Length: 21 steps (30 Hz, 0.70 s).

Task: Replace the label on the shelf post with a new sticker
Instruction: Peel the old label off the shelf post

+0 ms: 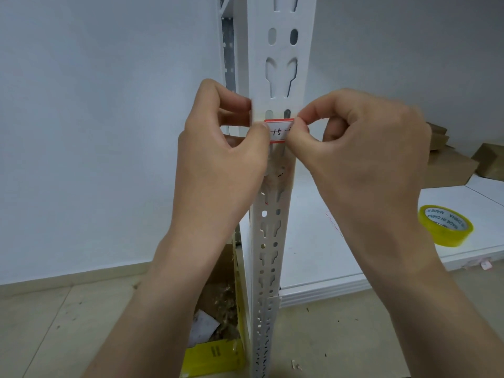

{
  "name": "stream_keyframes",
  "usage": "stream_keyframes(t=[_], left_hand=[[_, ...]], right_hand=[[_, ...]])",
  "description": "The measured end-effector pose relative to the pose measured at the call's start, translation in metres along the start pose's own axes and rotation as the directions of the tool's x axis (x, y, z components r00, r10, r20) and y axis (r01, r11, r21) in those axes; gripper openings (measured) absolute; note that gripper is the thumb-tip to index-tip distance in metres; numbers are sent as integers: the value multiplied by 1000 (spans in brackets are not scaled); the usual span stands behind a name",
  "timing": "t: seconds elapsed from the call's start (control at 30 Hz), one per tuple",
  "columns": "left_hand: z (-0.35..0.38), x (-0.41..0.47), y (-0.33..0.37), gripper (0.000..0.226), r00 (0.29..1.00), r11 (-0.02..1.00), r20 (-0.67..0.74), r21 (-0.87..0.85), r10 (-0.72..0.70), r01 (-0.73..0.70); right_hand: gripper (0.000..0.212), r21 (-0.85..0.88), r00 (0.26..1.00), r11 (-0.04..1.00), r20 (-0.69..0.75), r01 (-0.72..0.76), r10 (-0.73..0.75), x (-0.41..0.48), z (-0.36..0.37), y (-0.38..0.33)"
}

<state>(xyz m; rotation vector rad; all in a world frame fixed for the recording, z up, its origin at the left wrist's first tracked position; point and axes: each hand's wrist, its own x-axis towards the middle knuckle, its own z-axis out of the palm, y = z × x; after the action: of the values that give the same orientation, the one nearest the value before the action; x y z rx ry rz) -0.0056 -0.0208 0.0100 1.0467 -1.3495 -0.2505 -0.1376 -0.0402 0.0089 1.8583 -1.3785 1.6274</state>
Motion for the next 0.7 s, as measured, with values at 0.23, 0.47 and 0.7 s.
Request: stream_keyframes(t=[0.23, 0.47, 0.7], left_hand=[[0, 0, 1, 20, 1000, 1000, 0, -14, -11, 11], [0, 1, 1, 20, 1000, 999, 0, -30, -19, 19], [-1, 1, 1, 23, 1000, 999, 9, -38, -12, 12]], right_hand=[[16, -28, 1000, 999, 1, 14, -14, 0, 1, -3], [18, 15, 1000, 1000, 14, 11, -11, -1, 7, -3], [11, 118, 998, 991, -35, 58, -54, -9, -2, 6]])
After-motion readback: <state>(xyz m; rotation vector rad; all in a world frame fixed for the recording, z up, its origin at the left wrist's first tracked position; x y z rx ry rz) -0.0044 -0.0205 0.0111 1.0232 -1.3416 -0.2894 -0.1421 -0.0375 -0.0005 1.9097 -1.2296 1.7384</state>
